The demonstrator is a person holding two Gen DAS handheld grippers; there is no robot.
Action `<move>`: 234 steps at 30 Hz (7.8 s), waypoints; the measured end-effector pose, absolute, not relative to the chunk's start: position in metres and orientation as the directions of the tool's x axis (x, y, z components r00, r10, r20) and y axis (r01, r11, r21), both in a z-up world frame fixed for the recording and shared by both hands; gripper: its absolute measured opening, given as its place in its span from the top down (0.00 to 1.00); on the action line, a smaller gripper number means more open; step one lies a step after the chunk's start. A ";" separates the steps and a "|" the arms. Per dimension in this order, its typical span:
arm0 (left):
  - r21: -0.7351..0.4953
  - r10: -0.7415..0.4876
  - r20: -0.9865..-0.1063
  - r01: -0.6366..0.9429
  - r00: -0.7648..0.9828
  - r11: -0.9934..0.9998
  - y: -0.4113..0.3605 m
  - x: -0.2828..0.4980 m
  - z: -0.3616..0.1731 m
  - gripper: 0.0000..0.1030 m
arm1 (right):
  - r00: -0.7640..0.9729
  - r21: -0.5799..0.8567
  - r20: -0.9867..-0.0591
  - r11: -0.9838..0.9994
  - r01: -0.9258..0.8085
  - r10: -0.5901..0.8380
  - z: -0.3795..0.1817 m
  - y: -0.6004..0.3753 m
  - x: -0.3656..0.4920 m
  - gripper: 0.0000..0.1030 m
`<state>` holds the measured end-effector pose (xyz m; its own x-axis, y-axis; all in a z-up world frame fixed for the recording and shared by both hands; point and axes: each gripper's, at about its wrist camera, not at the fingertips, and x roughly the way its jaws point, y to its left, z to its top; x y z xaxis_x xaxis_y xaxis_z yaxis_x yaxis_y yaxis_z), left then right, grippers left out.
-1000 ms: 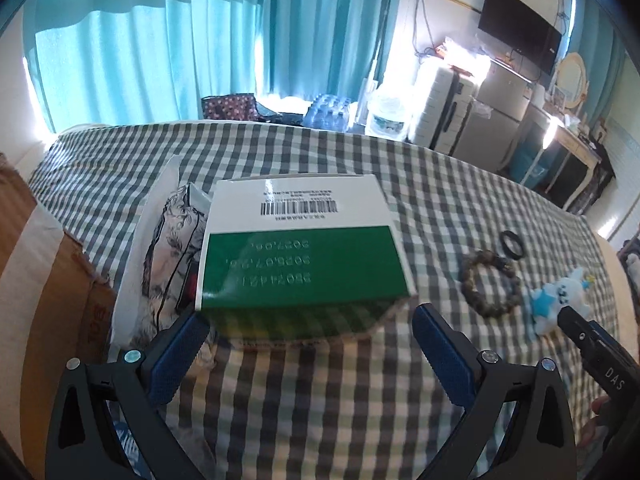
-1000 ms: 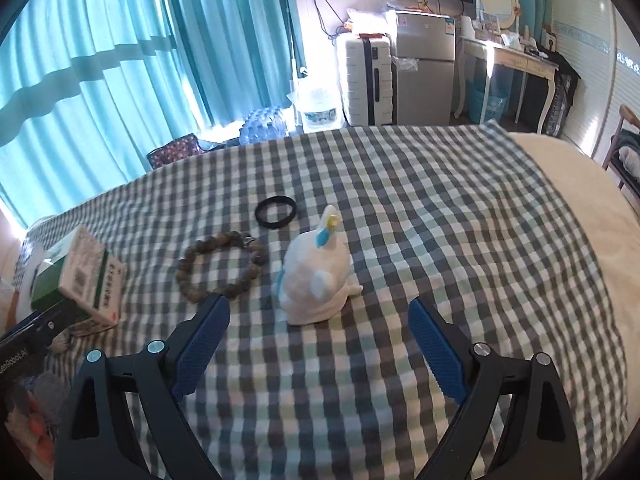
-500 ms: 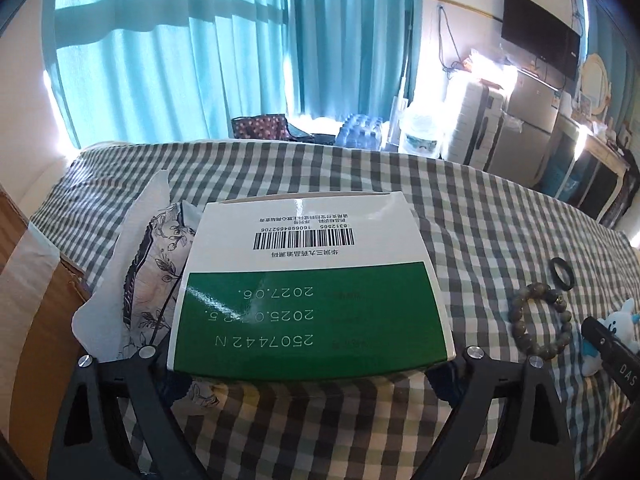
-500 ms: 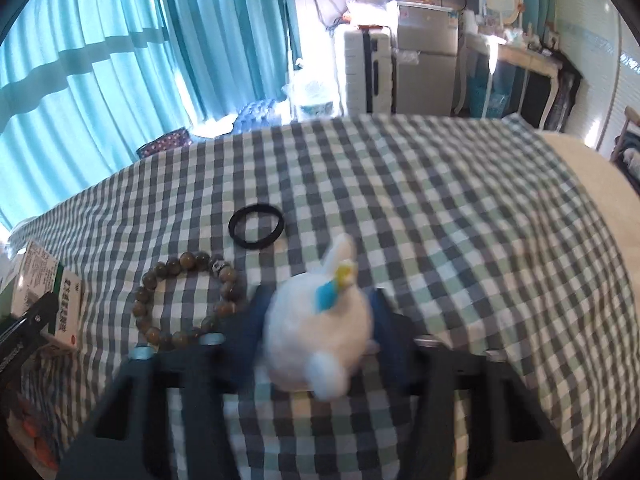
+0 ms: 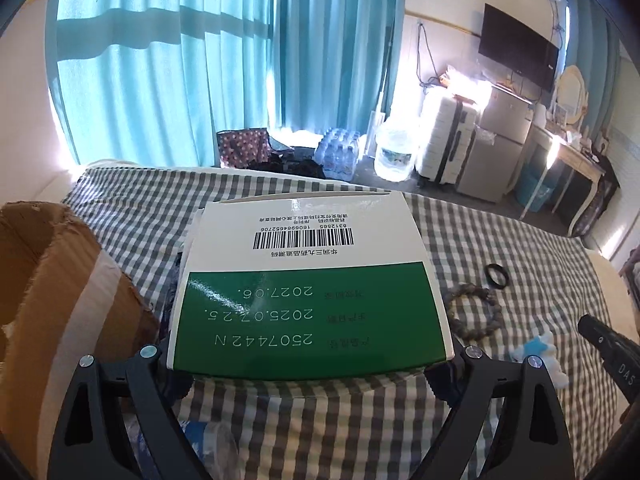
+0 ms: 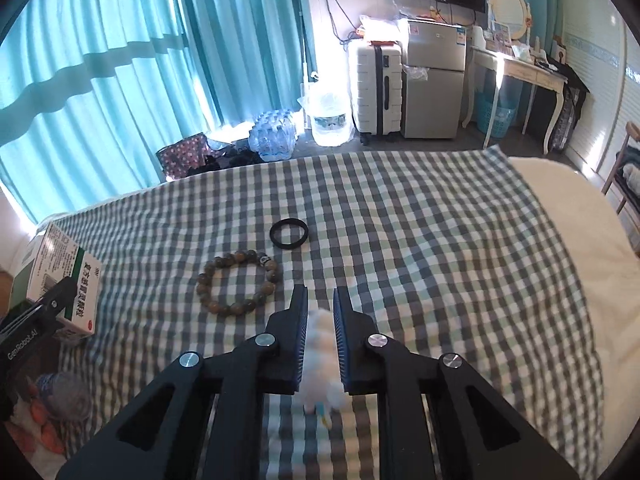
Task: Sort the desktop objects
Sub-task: 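Grasp the green-and-white medicine box with the left tool while the right tool grasps the white plush toy, then carry the medicine box into the box with the left tool while the right tool drops the toy in, then move both tools back over the remaining items on the bed, then grasp the bead bracelet with the left tool while the right tool grasps the black hair tie, then carry the bracelet into the cardboard box with the left tool while the right tool drops the hair tie in, then move both tools back over the remaining items on the bed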
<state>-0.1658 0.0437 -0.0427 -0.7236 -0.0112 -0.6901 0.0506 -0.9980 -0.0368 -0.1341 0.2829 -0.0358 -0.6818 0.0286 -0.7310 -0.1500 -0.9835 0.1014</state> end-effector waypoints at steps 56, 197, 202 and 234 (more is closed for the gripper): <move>-0.076 0.064 -0.625 -0.021 -0.778 -0.997 -0.048 -0.060 0.092 0.10 | -0.779 0.096 -0.609 -0.989 0.110 -0.146 0.108 0.142 -0.022 0.61; -0.096 0.135 -0.677 -0.094 -0.724 -0.991 -0.179 -0.006 0.079 0.89 | -0.706 0.092 -0.635 -0.937 0.336 -0.315 0.106 -0.042 0.005 0.96; -0.138 0.124 -0.706 -0.036 -0.698 -0.990 -0.209 -0.016 0.046 0.89 | -0.640 0.110 -0.681 -0.913 0.393 -0.357 0.077 -0.092 -0.012 0.96; -0.169 0.178 -0.691 -0.083 -0.700 -0.982 -0.096 0.004 0.040 0.05 | -0.752 0.185 -0.621 -0.974 0.134 -0.222 0.089 0.050 -0.009 0.39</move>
